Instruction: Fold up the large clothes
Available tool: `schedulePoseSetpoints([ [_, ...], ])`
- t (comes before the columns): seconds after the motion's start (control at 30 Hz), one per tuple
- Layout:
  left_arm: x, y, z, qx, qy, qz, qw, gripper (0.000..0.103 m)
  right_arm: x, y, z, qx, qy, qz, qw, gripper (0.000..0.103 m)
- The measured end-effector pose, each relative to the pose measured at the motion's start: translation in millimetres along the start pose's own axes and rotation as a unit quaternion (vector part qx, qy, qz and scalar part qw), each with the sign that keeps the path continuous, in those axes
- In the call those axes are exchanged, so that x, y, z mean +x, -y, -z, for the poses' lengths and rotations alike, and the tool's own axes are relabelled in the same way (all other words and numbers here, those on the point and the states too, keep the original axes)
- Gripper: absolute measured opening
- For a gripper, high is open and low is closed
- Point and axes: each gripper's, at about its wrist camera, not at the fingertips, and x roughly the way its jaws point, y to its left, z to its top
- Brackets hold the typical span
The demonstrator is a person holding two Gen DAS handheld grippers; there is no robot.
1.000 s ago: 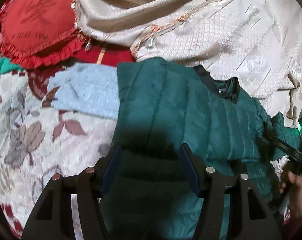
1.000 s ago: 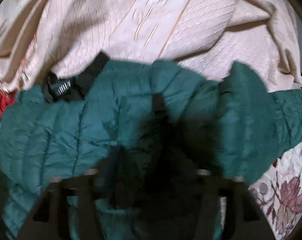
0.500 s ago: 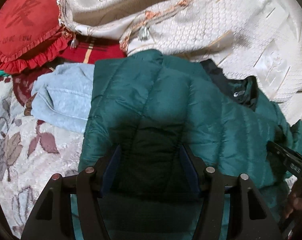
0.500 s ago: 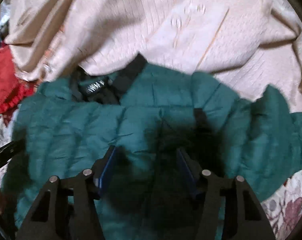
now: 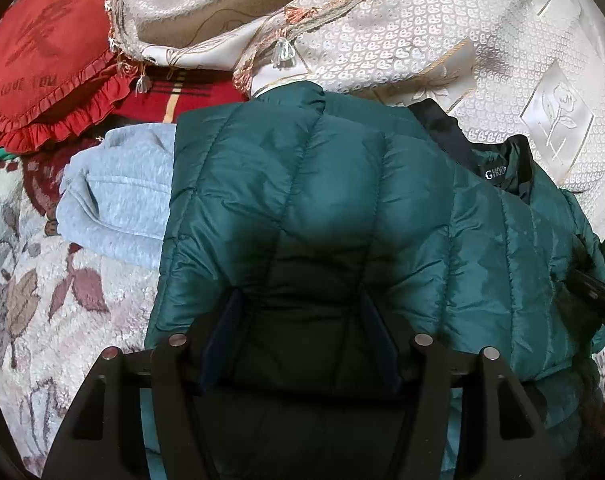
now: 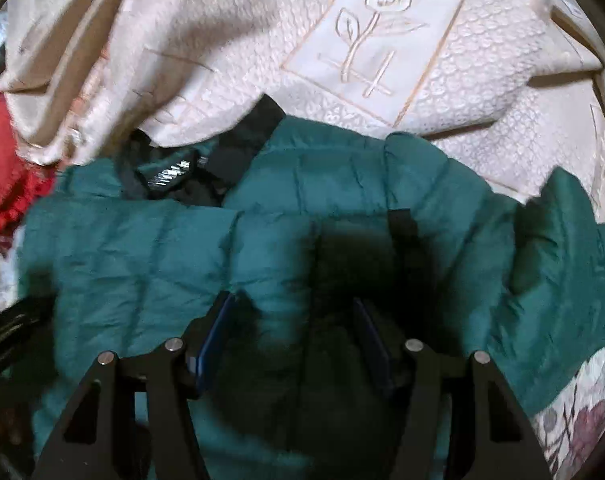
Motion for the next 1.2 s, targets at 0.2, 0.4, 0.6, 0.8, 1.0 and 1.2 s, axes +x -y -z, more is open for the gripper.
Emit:
schedulePoseSetpoints([
  [0.2, 1, 1, 1, 0.004, 0.004, -0.004, 1.0, 0.045, -13, -6, 23, -0.029, -0.006, -0.01, 1.0, 0.064],
  [0.4, 1, 5, 2, 0.015, 0.007, -0.01, 0.9998, 0.049, 16, 1, 35, -0.017, -0.037, 0.001, 0.999, 0.063],
  [0.6, -14, 5, 8, 0.021, 0.015, -0.022, 0.9994, 0.049, -3, -2, 36, -0.006, -0.032, -0.007, 0.999, 0.064],
  [0.8, -40, 9, 16, 0.016, 0.027, -0.008, 0.9995, 0.049, -32, 5, 49, -0.004, -0.02, -0.011, 1.0, 0.065],
  [1.0, -61, 25, 17, 0.039, 0.046, 0.0, 0.9982, 0.049, -46, 7, 57, 0.004, -0.018, -0.007, 1.0, 0.066],
  [1.2, -66, 26, 14, 0.032, 0.051, 0.006, 0.9982, 0.049, -54, 2, 56, 0.007, -0.007, -0.008, 1.0, 0.076],
])
